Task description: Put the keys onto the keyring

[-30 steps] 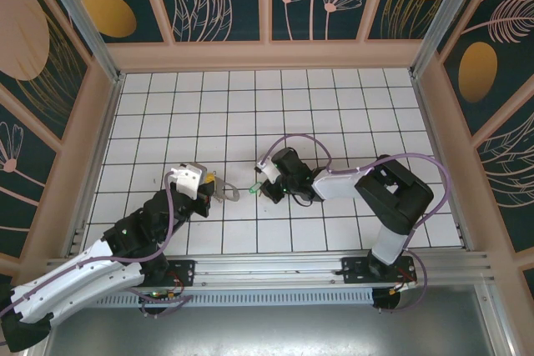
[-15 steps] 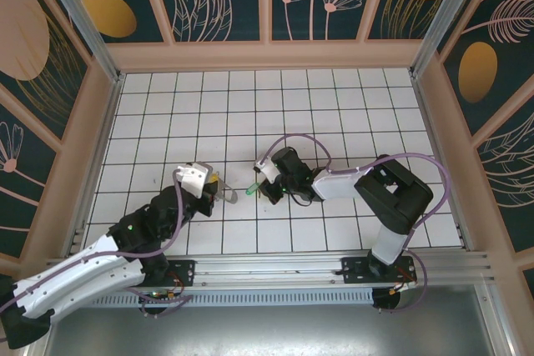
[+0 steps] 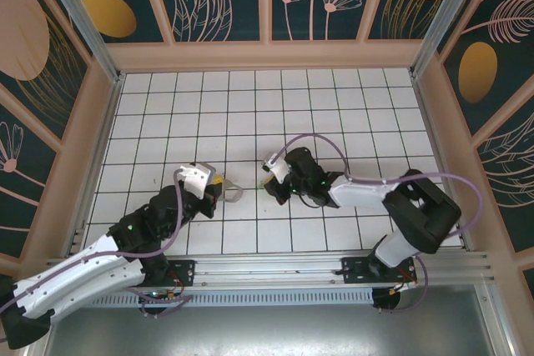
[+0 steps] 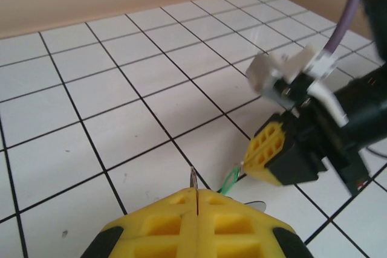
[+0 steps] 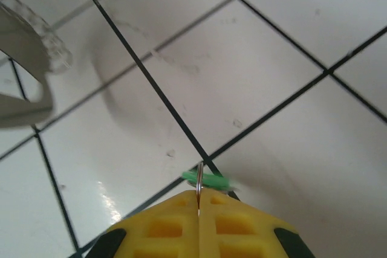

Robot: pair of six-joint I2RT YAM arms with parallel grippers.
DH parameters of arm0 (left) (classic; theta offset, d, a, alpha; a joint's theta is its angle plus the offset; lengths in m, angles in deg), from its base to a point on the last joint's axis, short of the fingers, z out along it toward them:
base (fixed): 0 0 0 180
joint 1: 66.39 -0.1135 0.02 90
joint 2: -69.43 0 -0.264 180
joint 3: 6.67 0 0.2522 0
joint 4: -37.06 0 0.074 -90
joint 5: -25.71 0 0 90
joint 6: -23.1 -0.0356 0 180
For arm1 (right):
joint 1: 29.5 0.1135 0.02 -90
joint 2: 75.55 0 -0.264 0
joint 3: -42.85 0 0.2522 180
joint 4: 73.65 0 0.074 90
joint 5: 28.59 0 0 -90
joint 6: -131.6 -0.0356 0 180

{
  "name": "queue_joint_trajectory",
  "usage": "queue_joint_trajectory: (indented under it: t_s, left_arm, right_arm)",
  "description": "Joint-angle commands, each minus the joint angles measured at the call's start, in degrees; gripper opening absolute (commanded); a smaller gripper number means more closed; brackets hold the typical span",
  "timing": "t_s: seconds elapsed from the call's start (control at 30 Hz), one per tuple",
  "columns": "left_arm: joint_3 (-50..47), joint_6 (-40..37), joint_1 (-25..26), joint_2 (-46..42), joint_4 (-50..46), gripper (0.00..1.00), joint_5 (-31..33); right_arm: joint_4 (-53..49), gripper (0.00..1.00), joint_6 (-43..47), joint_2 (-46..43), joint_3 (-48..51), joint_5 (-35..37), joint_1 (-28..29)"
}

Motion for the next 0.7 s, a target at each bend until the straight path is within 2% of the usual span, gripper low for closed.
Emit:
queue_joint_trajectory:
  t_s: [0.0, 0.2, 0.67]
  left_arm:
    - [0.42, -1.89, -0.18, 0.91, 4.39, 0.0, -2.99]
    - [2.53, -4.42, -0.18, 4.75, 4.57, 0.0, -4.08]
    - [6.28, -5.17, -0.17, 3.43, 1.27, 0.0, -4.52]
  right_arm:
    - [1.46, 0.0, 0.56, -5.29, 2.3, -1.9, -0.2]
    - [0.91, 0.0, 1.0, -12.56, 5.44, -1.24, -1.65]
    - [-1.49, 0.0, 0.79, -22.27, 6.85, -2.28, -2.35]
